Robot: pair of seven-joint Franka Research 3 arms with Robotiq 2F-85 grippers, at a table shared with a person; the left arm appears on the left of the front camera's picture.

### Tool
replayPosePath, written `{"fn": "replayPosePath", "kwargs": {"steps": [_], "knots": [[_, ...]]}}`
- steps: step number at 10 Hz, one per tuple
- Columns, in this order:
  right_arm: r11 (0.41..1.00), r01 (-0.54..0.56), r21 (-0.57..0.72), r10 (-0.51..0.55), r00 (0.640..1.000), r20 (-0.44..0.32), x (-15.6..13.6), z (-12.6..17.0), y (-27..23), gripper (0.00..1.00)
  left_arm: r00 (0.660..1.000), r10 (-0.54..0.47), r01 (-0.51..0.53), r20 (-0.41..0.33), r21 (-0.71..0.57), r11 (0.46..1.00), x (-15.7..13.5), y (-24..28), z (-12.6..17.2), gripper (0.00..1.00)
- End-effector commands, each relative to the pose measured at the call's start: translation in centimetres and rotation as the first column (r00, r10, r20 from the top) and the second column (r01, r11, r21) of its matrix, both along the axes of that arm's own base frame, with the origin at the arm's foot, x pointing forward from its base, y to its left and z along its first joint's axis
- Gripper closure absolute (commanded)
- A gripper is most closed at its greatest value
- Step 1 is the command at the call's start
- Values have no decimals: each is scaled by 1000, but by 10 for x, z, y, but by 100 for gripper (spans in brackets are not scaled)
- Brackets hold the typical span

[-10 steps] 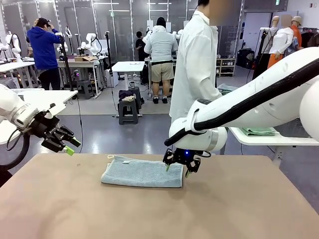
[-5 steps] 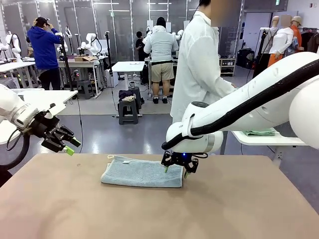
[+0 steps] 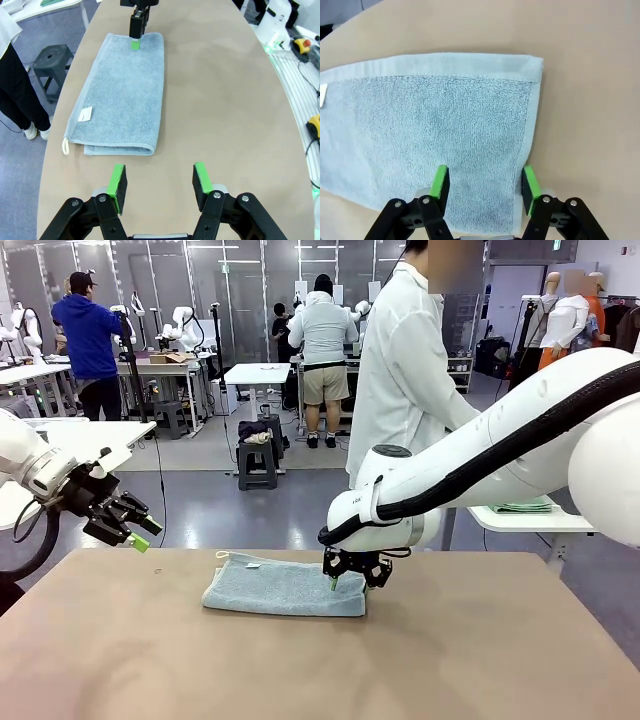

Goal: Fold the towels and place them in the basket.
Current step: When a person lays out a Towel with hook on the table, fold it in half twice.

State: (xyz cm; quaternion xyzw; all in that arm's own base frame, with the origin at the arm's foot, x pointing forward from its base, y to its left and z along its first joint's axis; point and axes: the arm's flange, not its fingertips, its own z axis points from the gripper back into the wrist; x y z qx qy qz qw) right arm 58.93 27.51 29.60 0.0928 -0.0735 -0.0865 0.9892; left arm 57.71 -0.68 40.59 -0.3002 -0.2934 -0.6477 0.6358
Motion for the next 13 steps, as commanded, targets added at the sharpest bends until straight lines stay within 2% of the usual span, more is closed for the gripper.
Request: {"fn": "replayPosePath", "kwargs": {"steps": [1,8,9,10,11,12,13], "knots": [[997,49,-54,-49,999,2,6,0,11,28,1000,-10,10,11,1,1000,0,0,0,32],[994,57,-91,-59,998,-15,10,-11,16,28,1000,-10,10,11,1,1000,0,0,0,32],[994,57,-90,-58,998,-9,10,-11,17,35,1000,-10,10,11,1,1000,0,0,0,32],[994,58,-89,-59,998,-18,10,-12,17,47,1000,-10,10,11,1,1000,0,0,0,32],[995,57,-86,-59,998,-26,11,-12,16,53,1000,-10,10,11,1,1000,0,0,0,32],[994,57,-91,-60,998,-29,11,-13,16,66,1000,-10,10,11,1,1000,0,0,0,32],[994,59,-97,-62,997,-35,11,-13,16,72,1000,-10,10,11,1,1000,0,0,0,32]]}}
